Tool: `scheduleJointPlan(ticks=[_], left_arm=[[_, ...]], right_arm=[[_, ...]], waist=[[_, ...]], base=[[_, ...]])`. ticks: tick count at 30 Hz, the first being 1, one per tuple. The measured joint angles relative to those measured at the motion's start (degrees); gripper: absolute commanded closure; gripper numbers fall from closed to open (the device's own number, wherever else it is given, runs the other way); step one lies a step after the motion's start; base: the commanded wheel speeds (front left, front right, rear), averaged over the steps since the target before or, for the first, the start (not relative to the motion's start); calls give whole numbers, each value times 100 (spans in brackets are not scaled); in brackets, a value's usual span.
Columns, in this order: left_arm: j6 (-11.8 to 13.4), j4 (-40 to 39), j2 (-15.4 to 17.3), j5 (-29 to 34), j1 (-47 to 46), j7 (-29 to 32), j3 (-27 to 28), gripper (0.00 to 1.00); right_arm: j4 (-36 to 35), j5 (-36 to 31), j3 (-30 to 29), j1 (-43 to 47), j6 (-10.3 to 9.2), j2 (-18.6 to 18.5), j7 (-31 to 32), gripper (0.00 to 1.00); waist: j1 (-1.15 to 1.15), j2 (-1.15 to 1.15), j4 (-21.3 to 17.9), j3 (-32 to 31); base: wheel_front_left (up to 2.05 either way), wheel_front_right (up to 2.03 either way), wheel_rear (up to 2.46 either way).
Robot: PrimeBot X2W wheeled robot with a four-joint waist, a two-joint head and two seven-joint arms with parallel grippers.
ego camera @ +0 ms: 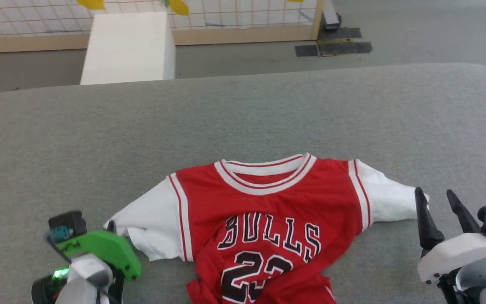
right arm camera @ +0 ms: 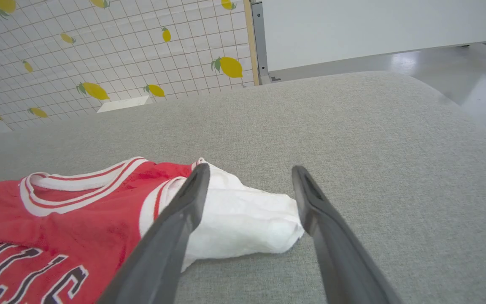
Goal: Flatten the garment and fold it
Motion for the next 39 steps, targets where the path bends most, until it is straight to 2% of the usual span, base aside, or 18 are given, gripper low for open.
scheduleJointPlan(ticks=[6,13,17,18,25,26,27,29,31,35,39], left_arm=[[30,-350,-23,-166,461,-29,52,100],[30,-576,-91,-222,491,63,-16,100],[29,-638,-132,-222,430,63,-87,100],[22,-653,-137,-231,396,63,-111,100],[-13,-658,-159,-272,300,54,-157,100],[-22,-652,-162,-276,286,54,-167,100],[-26,-646,-165,-282,277,55,-175,100],[-29,-634,-166,-307,269,62,-185,100],[-54,-636,-164,-314,267,76,-211,100],[-222,-749,-58,-316,188,204,-290,100],[-388,-1079,308,-196,-174,459,-436,100]], right_arm=[[192,-170,-342,-81,0,0,208,0],[1132,-486,-689,-1147,0,-1,751,0],[1920,-645,-876,-1759,0,-1,1513,0],[2219,-702,-966,-1992,0,1,1913,0],[2605,-1191,-1096,-2496,0,-30,3308,1],[2621,-1195,-1083,-2560,0,-42,3606,51],[2621,-1194,-1049,-2597,0,-51,3809,71],[2563,-1163,-945,-2620,0,-78,4141,100],[2418,-1121,-829,-2595,0,-78,4408,100],[1901,-1139,-673,-2440,0,-21,4487,100],[1328,-1146,-471,-2503,0,-188,4365,100]], waist=[[0,0,289,-92],[0,0,482,23],[0,0,551,194],[0,0,587,270],[0,0,706,453],[0,0,723,463],[0,0,732,464],[0,0,734,456],[0,0,721,445],[0,0,687,413],[0,0,645,390]], base=[[0,0,0],[0,0,0],[0,0,0],[0,0,0],[0,0,0],[0,0,0],[0,0,0],[0,0,0],[0,0,0],[0,0,0],[0,0,0]])
